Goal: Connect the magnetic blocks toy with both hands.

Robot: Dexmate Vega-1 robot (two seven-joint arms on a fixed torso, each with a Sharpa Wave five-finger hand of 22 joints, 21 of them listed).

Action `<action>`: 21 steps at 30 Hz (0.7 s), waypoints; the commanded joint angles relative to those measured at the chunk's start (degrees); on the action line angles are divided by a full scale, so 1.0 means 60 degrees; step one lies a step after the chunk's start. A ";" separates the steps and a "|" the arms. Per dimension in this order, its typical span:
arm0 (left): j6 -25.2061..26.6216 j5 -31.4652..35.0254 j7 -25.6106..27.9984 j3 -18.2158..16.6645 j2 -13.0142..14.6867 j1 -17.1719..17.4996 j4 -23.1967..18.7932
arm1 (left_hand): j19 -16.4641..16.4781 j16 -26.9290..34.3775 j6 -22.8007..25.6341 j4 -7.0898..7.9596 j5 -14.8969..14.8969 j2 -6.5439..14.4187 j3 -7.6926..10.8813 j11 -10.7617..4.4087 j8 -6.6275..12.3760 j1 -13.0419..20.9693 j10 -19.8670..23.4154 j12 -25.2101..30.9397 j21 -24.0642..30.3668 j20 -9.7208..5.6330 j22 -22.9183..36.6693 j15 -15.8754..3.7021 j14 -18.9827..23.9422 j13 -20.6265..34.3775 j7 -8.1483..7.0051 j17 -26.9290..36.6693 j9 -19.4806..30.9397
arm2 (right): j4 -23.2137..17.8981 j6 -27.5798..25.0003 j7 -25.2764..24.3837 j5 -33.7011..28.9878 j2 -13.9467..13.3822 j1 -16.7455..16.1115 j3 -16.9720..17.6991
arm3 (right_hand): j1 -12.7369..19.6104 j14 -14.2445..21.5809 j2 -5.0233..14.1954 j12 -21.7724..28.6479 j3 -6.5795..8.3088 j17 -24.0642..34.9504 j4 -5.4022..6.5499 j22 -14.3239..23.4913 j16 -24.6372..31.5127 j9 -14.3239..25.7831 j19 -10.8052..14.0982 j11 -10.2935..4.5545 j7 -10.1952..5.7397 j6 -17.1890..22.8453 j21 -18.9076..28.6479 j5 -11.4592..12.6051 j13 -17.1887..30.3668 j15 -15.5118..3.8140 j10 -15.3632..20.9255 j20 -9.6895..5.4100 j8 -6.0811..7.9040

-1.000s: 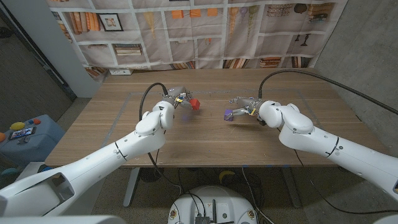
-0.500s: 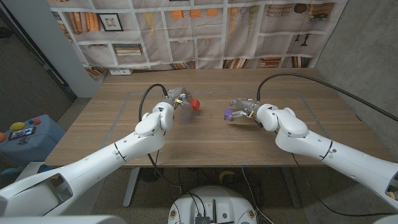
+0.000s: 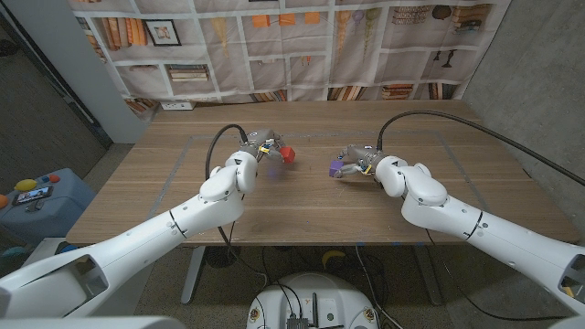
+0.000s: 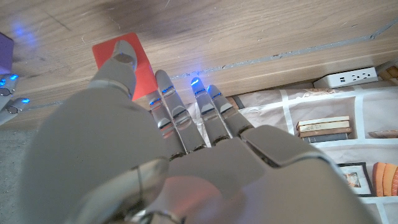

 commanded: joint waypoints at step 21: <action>0.0063 0.0035 0.0024 0.0210 -0.0146 -0.0159 0.0152 | -0.0043 -0.0005 0.0910 0.0006 0.0070 0.0286 -0.0103 0.0034 0.0082 0.0011 0.0121 -0.0021 0.0004 -0.0041 0.0042 -0.1607 -0.0061 0.0057 -0.0168 0.0042 0.0190 | 0.0649 -0.0118 -0.2192 0.0387 0.0637 -0.0522 0.0107 | 0.1300 0.0849 0.0196 0.0221 0.0141 0.0056 -0.0032 0.0045 0.0341 -0.0117 0.0925 -0.0377 -0.0455 0.2384 0.0059 -0.0106 0.0018 -0.0495 0.1043 -0.0331 0.1183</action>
